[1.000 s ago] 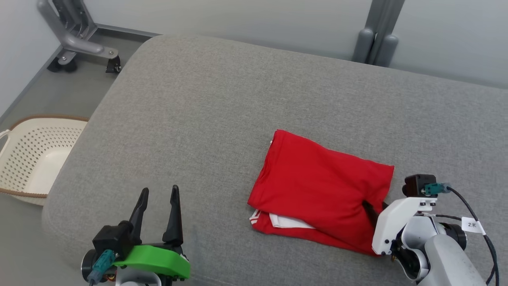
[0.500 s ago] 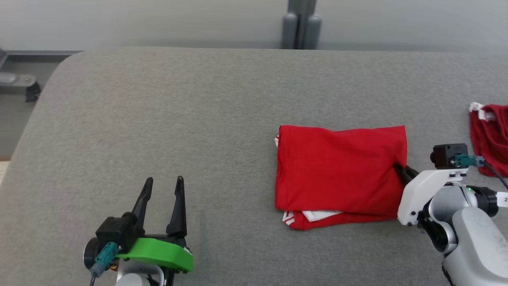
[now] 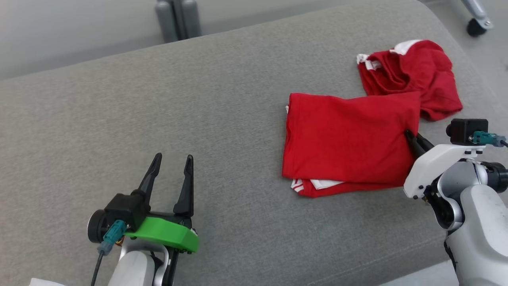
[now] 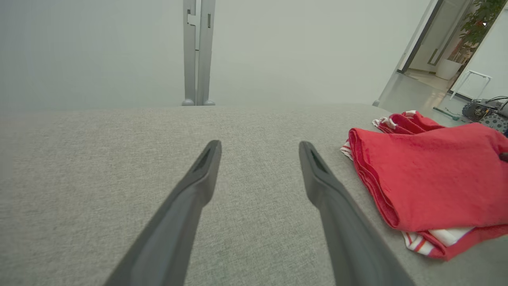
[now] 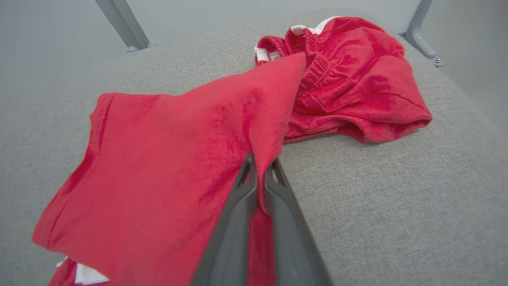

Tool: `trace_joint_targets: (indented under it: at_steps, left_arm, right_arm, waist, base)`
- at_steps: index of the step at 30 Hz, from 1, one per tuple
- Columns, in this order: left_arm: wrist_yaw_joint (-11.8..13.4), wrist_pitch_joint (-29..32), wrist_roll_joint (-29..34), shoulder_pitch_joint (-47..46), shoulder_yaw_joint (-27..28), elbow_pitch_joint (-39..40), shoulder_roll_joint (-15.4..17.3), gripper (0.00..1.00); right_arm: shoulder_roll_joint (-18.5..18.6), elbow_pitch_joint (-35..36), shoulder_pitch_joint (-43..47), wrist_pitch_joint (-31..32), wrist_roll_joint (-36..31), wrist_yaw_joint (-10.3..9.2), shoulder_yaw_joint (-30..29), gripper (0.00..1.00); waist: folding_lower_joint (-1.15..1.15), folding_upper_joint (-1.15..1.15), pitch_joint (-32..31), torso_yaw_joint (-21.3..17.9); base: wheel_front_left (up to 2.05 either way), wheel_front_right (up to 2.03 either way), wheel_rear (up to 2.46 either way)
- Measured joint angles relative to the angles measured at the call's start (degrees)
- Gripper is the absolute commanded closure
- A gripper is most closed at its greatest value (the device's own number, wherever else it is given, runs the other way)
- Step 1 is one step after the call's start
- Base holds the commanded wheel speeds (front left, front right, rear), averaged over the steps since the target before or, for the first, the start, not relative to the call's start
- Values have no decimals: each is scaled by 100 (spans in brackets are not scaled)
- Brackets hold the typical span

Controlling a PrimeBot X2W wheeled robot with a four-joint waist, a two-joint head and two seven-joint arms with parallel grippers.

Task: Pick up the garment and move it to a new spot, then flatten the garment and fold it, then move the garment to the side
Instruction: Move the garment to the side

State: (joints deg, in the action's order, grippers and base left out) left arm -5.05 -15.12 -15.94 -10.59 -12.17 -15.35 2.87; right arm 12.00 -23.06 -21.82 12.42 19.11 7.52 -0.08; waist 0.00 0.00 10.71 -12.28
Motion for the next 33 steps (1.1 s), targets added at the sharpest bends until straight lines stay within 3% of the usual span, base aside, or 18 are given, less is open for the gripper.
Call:
trace_joint_targets:
  at_steps: [5, 9, 22, 33]
  left_arm:
    - [-30, 0, 45, -64, -9, -27, 2, 0]
    - [-29, 0, 44, -74, 51, -19, 5, 0]
    - [2, -1, -18, -78, 124, 53, 3, 0]
    - [10, 0, -74, -66, 105, 100, -1, 0]
  right_arm:
    - [-4, -154, -203, -127, -37, 0, 0, 100]
    - [99, -234, -412, -148, -120, 0, 14, 100]
    - [816, -881, -1744, 65, -678, 0, -412, 100]
    - [1603, -1198, -2063, 363, -1200, 1, -1062, 100]
  waist:
    - [0, 0, 204, -358]
    - [0, 0, 331, -355]
    - [0, 0, 396, 391]
    - [0, 0, 353, 907]
  base:
    - [0, 0, 0]
    - [0, 0, 0]
    - [0, 0, 0]
    - [0, 0, 0]
